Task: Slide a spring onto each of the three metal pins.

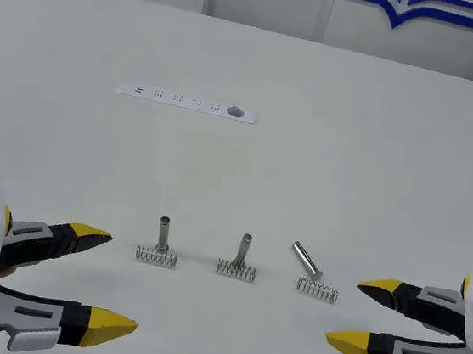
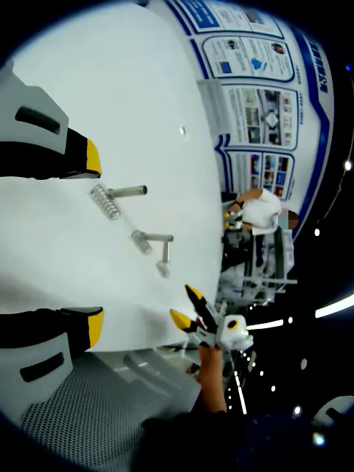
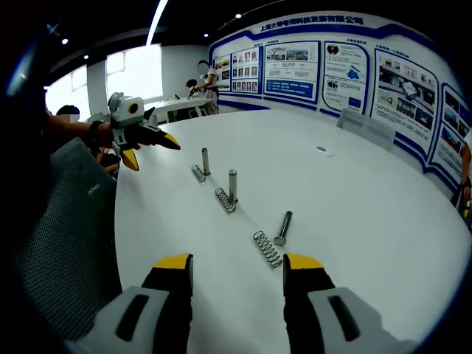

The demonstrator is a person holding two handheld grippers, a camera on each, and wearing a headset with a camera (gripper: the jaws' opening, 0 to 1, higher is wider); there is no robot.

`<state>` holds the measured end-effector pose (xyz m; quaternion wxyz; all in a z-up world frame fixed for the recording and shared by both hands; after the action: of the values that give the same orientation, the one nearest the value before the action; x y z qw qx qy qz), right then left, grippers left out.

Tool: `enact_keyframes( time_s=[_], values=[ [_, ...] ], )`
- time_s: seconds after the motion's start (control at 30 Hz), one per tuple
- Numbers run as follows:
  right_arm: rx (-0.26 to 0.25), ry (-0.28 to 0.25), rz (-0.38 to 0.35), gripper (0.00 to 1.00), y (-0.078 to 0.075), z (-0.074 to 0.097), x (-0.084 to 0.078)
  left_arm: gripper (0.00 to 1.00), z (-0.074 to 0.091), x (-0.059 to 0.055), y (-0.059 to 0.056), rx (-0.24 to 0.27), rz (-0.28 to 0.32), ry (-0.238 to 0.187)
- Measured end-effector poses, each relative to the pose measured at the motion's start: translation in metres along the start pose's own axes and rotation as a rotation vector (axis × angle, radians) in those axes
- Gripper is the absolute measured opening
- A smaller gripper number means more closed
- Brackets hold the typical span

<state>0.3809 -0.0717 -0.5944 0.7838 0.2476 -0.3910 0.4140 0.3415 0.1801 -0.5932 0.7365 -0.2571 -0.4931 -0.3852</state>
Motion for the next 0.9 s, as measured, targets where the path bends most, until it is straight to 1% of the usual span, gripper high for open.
enact_keyframes(
  time_s=[0.67,0.9],
  values=[
    [0.011,-0.008,-0.007,0.49,-0.006,-0.005,0.006,0.71,0.001,-0.003,-0.004,0.014,0.019,0.012],
    [0.007,-0.013,-0.005,0.47,-0.013,-0.008,0.015,0.71,0.000,-0.004,-0.006,0.016,0.024,0.016]
  ],
)
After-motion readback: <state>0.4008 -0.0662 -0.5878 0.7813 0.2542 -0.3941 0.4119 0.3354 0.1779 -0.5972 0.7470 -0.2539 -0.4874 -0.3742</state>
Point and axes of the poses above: the centre of the closed fingertips' face, and the gripper's own axes: z roughly backward along the fingers, y roughly to its left, x roughly out of its top, the point moved 2 cm from there along z, roughly backward along the fingers, and after that the axes turned 6 degrees about -z, right-handed, at the moved point
